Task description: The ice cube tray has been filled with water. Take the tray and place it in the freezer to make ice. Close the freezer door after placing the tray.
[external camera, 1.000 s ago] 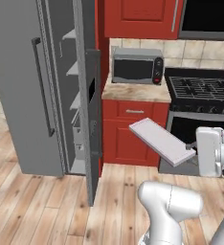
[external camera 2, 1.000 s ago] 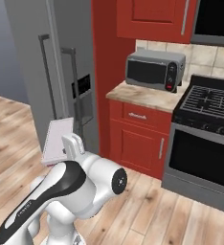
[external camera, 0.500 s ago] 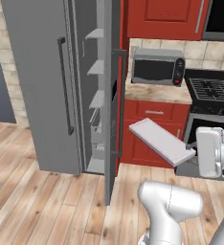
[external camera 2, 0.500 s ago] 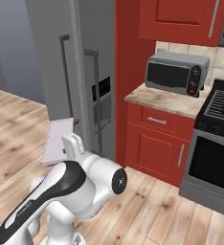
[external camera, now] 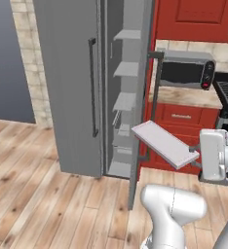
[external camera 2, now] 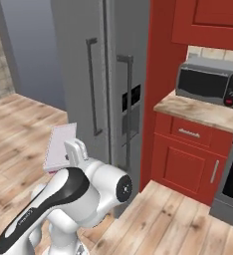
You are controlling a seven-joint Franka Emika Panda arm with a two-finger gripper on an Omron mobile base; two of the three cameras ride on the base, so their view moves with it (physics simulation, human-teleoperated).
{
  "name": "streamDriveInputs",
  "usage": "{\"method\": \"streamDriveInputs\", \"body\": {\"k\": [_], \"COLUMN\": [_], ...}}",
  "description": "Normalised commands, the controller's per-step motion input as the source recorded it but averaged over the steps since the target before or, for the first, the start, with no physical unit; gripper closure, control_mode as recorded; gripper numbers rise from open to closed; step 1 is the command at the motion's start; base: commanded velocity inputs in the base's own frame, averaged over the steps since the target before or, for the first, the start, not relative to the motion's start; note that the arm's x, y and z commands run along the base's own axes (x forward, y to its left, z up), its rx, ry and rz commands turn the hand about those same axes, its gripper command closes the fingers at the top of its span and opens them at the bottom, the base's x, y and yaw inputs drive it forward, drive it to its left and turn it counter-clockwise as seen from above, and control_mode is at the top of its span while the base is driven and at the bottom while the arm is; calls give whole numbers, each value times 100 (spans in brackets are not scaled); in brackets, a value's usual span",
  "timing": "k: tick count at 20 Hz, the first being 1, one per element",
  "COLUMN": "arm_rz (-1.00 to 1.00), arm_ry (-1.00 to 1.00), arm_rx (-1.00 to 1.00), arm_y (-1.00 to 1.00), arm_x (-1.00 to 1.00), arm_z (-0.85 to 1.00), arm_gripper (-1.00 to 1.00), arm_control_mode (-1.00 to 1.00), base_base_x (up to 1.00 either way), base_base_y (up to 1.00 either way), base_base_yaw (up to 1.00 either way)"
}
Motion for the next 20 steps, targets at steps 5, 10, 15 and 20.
{"method": "streamDriveInputs", "body": {"k": [5,10,15,20], "arm_rz": [0,0,0,0], "arm_ry": [0,0,0,0], "arm_rx": [0,0,0,0], "arm_y": [0,0,0,0], "arm_x": [0,0,0,0], "arm_z": [0,0,0,0], "arm_gripper": [100,100,100,100], "arm_control_mode": [100,100,100,100], "base_base_x": [0,0,0,0], "base_base_y": [65,66,71,68], "base_base_yaw": [12,8,1,-1]}}
